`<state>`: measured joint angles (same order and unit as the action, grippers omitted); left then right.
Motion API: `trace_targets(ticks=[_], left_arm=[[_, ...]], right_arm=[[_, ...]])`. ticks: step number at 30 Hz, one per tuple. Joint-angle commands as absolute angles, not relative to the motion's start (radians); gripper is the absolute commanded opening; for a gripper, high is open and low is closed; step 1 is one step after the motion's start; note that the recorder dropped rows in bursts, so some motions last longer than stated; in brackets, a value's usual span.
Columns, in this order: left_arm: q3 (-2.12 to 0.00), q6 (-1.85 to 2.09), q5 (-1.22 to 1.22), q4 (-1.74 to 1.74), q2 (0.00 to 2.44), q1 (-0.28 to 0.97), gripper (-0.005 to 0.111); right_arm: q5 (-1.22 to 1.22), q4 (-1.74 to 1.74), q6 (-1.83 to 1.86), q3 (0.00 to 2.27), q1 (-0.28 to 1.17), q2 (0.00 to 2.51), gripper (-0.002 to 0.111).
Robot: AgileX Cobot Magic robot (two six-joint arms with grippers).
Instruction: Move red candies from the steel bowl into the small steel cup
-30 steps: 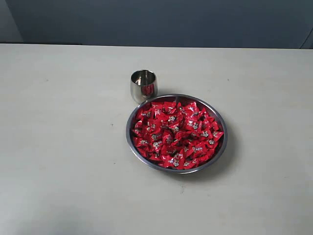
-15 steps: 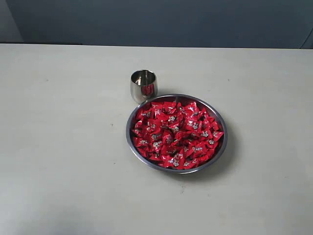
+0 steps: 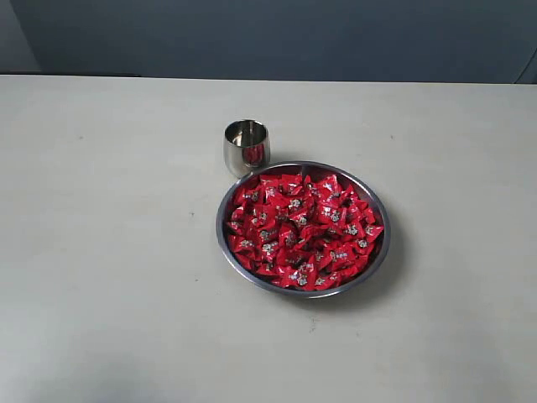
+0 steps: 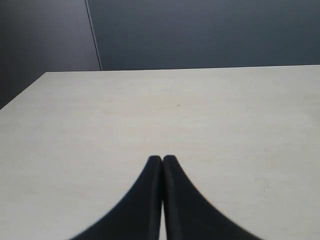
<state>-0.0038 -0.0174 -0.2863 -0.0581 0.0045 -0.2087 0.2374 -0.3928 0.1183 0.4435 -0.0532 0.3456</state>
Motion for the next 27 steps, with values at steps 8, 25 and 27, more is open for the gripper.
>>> trace_targets(ticks=[8,25,27], left_arm=[[0.000,-0.020,-0.284,-0.064,0.000,-0.203,0.000],[0.000,-0.020,-0.284,-0.064,0.000,-0.203,0.000],[0.000,-0.020,-0.284,-0.064,0.000,-0.203,0.000]], right_arm=[[0.707,-0.932,0.898,0.848,-0.055,1.059,0.000],[0.678,-0.656,0.905,1.022,0.449,1.594,0.001],[0.674,-0.656,0.901,1.022,0.456,1.618,0.001]])
